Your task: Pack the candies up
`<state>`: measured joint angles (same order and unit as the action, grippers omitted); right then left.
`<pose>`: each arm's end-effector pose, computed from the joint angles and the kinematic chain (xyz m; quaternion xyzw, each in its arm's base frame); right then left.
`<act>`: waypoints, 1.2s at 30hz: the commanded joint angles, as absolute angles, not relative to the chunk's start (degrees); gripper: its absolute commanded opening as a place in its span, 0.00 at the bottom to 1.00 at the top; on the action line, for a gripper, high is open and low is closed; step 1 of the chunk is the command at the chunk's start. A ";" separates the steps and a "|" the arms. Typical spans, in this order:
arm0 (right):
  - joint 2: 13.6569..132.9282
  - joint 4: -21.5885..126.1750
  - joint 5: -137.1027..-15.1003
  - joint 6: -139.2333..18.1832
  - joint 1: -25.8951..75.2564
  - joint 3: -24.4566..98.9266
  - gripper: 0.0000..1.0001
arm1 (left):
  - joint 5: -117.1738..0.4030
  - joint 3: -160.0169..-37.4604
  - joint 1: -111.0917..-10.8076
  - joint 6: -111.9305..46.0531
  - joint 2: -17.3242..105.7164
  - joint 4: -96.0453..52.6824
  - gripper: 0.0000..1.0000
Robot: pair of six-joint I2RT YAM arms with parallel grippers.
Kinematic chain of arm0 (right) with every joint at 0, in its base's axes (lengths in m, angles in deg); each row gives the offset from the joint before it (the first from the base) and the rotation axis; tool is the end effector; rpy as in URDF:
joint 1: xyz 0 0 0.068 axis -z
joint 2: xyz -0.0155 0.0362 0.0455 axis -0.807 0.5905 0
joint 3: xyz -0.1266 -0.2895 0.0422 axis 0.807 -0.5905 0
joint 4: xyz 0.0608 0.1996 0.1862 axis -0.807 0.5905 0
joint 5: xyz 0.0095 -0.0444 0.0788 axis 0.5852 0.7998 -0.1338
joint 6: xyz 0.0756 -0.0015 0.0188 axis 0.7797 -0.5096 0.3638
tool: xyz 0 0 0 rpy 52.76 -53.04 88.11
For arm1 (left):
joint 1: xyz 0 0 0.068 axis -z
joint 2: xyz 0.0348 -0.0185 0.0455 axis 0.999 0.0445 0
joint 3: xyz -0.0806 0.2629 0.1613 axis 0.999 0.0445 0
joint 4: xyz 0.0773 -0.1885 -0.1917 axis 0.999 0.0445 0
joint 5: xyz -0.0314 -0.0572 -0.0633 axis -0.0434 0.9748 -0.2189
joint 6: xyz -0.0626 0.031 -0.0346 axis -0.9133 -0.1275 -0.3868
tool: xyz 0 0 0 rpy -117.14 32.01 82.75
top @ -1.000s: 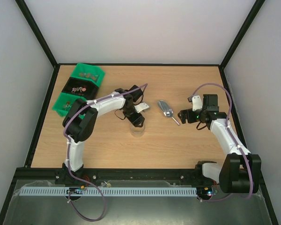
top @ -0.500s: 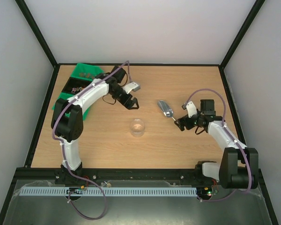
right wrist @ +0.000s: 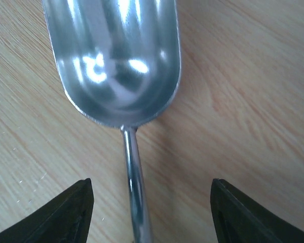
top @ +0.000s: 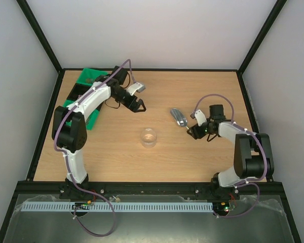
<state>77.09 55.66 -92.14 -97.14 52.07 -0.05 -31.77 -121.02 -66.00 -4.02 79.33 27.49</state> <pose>0.3026 0.0359 0.1688 -0.3171 0.8676 0.1071 0.3677 0.4124 -0.2029 0.2747 0.3737 0.8522 -0.2992 0.2109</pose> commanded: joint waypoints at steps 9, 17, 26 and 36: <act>86.46 57.44 -84.68 -98.87 48.30 6.49 0.48 | -33.51 -120.68 -68.58 -5.58 75.60 25.41 0.87; 83.41 62.25 -89.58 -102.07 48.27 9.31 0.06 | -32.33 -119.75 -68.75 -3.25 74.05 25.82 0.85; 75.28 75.38 -91.30 -112.15 43.57 15.02 0.01 | -28.97 -122.56 -69.06 4.59 72.87 30.58 0.84; 72.65 89.11 -88.67 -117.07 31.94 23.48 0.01 | -20.87 -133.09 -68.89 20.37 75.15 42.82 0.84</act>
<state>74.73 81.00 -89.76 -115.06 35.39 20.47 -25.83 -129.46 -68.88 13.34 74.72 36.08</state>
